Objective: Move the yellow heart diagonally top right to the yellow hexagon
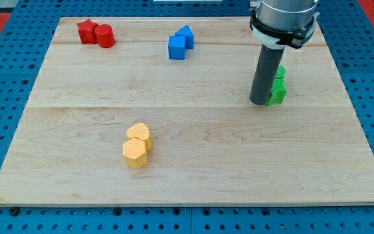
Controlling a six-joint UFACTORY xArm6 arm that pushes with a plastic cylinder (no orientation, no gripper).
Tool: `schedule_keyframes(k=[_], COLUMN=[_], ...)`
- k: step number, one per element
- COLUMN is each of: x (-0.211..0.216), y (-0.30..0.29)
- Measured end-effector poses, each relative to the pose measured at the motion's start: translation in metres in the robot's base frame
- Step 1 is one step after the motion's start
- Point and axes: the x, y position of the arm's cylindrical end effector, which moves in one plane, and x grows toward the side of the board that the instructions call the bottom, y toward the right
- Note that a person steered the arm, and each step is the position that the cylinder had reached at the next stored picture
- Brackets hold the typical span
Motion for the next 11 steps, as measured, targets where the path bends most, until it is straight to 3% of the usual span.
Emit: schedule_keyframes(k=[2,4,6,8,9,10,11], x=[0.056,0.102,0.13,0.129,0.112,0.051,0.052], y=[-0.017,-0.099,-0.133,-0.18,-0.146,-0.172,-0.233])
